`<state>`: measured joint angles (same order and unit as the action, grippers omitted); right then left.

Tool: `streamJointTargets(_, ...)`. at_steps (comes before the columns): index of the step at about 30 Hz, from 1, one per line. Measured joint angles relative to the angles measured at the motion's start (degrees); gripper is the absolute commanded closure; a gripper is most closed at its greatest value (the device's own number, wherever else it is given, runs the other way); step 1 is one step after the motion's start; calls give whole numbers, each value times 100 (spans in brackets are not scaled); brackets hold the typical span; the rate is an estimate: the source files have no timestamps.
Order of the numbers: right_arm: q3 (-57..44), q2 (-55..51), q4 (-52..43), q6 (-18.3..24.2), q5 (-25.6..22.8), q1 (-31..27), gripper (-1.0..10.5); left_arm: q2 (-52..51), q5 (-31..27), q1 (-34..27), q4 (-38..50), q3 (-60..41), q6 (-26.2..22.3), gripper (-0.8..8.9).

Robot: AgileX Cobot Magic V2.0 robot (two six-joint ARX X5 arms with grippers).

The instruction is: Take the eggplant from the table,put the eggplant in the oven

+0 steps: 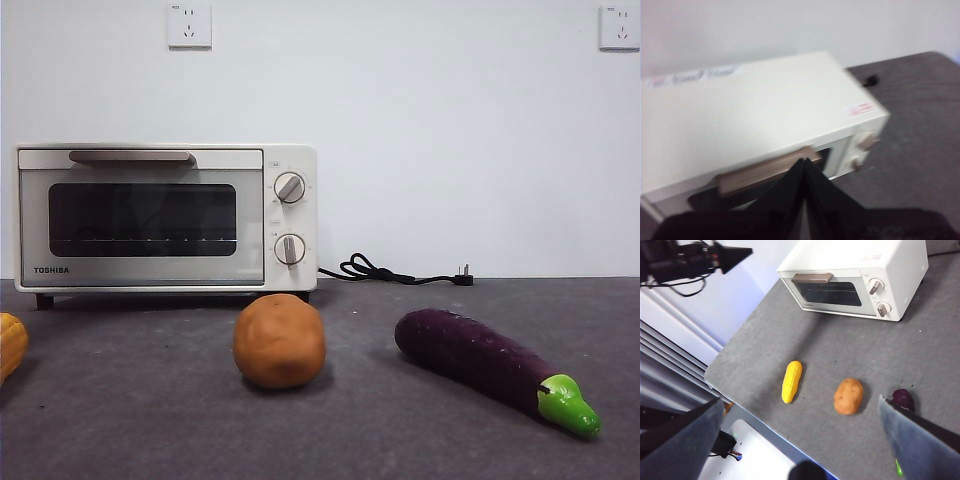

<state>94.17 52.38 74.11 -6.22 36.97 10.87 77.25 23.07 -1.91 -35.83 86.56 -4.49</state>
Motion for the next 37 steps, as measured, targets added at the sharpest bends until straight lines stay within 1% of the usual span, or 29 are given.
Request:
streamJointTargets(2, 0, 0, 0, 2, 0, 0, 317, 243, 74, -146, 87, 0, 0, 819)
streamJointTargets(9, 0, 22, -39, 2, 0, 0, 317, 1021, 772, -634, 481, 0, 111, 819)
streamJointTargets(16, 0, 188, -39, 2, -2, 0, 317, 1631, 988, -664, 730, 0, 153, 819)
streamJointTargets(26, 0, 348, -37, 2, -2, 0, 317, 2017, 990, -522, 1193, 0, 151, 819)
streamJointTargets(32, 0, 361, -35, 2, 0, 0, 317, 2229, 970, -372, 1209, 0, 142, 819)
streamJointTargets(37, 0, 380, -20, 2, 31, 0, 317, 2286, 472, -216, 1174, 0, -61, 819)
